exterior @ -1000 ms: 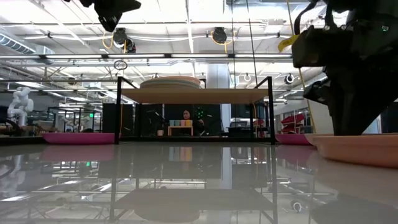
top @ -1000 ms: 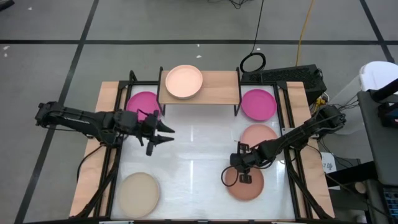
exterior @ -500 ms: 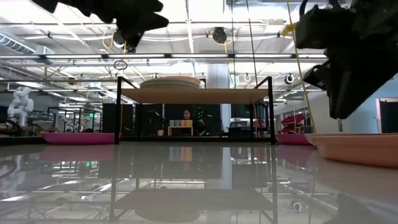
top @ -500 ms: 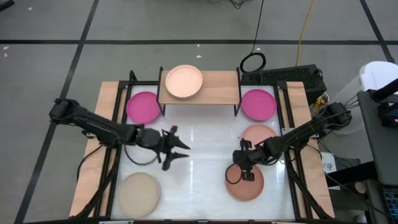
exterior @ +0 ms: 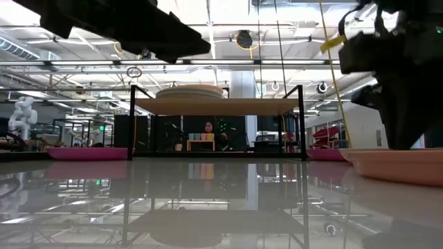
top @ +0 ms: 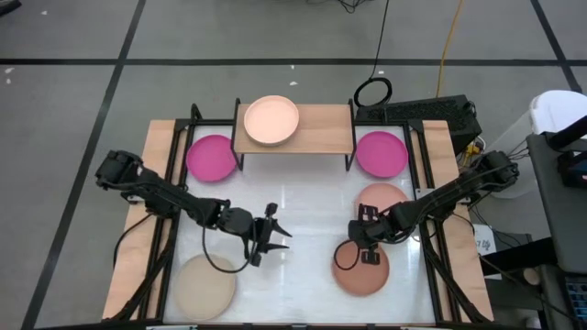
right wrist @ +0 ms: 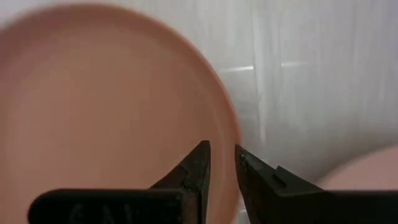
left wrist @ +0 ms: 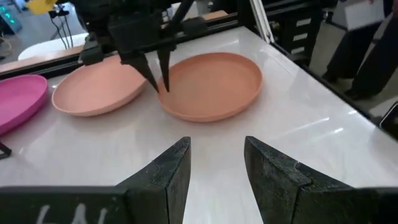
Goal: Place and stack plates onto a shelf
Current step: Stack the brown plate on top of the light orange plate on the shelf
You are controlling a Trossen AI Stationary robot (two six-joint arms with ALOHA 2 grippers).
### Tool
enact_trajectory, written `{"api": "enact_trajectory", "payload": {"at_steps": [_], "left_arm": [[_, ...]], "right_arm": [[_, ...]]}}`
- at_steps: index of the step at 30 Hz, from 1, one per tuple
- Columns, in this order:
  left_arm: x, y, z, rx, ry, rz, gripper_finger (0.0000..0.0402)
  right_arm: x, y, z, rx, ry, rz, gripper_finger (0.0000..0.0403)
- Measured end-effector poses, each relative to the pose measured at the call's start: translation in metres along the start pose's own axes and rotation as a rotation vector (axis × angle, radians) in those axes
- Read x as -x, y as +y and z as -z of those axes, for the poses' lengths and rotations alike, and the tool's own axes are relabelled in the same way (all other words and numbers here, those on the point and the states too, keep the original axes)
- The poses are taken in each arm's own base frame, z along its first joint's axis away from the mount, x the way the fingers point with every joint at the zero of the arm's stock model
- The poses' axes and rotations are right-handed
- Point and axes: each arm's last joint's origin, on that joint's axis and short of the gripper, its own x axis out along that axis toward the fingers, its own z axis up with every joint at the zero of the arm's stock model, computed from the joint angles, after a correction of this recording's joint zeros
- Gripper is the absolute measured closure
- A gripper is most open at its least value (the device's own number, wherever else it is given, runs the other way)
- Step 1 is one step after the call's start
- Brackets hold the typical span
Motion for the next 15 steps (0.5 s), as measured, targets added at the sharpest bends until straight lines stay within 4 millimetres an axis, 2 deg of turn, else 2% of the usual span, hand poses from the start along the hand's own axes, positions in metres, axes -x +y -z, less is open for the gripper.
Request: {"api": "enact_trajectory", "payload": {"at_steps": [3,7,12,15], "left_arm": [[-0.008,-0.006,0.007,-0.034,0.003,0.013,0.0245],[-0.026,-0.018,0.011,-0.135,-0.082,0.027,0.0245],[-0.058,-0.031,-0.001,-0.315,-0.137,-0.002,0.0245],[-0.080,-0.035,-0.009,-0.413,-0.115,-0.009,0.0245]], "right_arm": [[-0.007,-0.005,0.008,-0.018,0.016,0.009,0.0346],[-0.013,-0.009,0.011,-0.032,0.000,0.004,0.0346],[-0.015,-0.010,0.006,-0.051,-0.049,-0.022,0.0346],[-0.010,-0.008,0.000,-0.049,-0.095,-0.099,0.0346]]}}
